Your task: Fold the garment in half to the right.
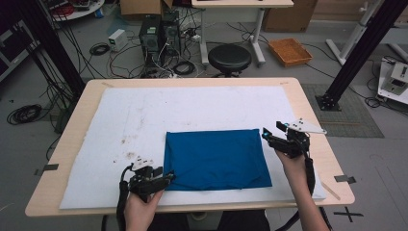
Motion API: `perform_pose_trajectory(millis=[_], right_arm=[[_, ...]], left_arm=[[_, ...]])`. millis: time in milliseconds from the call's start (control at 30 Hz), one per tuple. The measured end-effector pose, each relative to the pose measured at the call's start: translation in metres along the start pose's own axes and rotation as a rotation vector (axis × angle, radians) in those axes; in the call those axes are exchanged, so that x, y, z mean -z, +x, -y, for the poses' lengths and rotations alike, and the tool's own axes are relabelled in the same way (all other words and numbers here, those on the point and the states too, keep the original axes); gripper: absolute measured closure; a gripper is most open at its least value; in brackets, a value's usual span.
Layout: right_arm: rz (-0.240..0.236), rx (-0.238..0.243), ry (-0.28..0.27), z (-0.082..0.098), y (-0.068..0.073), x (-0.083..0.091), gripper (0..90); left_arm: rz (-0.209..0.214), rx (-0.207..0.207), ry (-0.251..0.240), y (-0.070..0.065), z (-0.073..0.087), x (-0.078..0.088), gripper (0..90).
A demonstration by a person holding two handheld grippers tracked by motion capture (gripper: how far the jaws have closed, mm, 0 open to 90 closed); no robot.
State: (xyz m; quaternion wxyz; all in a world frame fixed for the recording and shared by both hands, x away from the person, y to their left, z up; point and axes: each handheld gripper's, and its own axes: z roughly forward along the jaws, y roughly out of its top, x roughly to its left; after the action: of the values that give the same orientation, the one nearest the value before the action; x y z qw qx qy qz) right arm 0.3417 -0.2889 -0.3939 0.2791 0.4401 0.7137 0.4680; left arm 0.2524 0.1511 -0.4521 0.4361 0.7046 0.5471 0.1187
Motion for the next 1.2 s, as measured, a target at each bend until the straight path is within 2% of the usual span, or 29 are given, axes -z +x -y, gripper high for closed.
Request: perform_pose_trajectory(millis=[167, 233, 267, 367, 567, 833, 967, 1100, 1200], right_arm=[[-0.008, 0.015, 0.0, -0.001, 0.005, -0.003, 38.6], [-0.013, 0.017, 0.002, -0.001, 0.008, -0.004, 38.6], [-0.016, 0.017, 0.001, -0.002, 0.009, -0.005, 38.6], [-0.033, 0.02, 0.0, -0.005, 0.016, -0.009, 38.7], [-0.103, 0.035, 0.0, -0.018, 0.042, -0.027, 42.3], [-0.219, 0.063, 0.038, -0.038, 0.09, -0.072, 48.6], [-0.293, 0.052, 0.094, -0.047, 0.116, -0.104, 51.1], [-0.342, 0.047, 0.141, -0.055, 0.141, -0.132, 52.4], [-0.381, 0.038, 0.205, -0.058, 0.161, -0.157, 53.7]], left_arm=[[-0.014, -0.027, 0.003, -0.006, 0.0, -0.003, 60.5], [-0.012, -0.026, 0.004, -0.006, 0.001, -0.003, 66.2], [-0.009, -0.032, 0.006, -0.008, 0.001, -0.004, 71.9], [-0.004, -0.042, 0.005, -0.011, 0.0, -0.005, 78.1], [0.001, -0.043, 0.001, -0.014, -0.002, -0.007, 81.9], [0.006, -0.048, 0.0, -0.013, -0.002, -0.007, 82.1], [0.012, -0.037, -0.004, -0.012, -0.002, -0.007, 82.2], [0.016, -0.043, -0.003, -0.011, -0.002, -0.007, 82.1], [0.021, -0.042, -0.002, -0.01, -0.002, -0.007, 82.1]])
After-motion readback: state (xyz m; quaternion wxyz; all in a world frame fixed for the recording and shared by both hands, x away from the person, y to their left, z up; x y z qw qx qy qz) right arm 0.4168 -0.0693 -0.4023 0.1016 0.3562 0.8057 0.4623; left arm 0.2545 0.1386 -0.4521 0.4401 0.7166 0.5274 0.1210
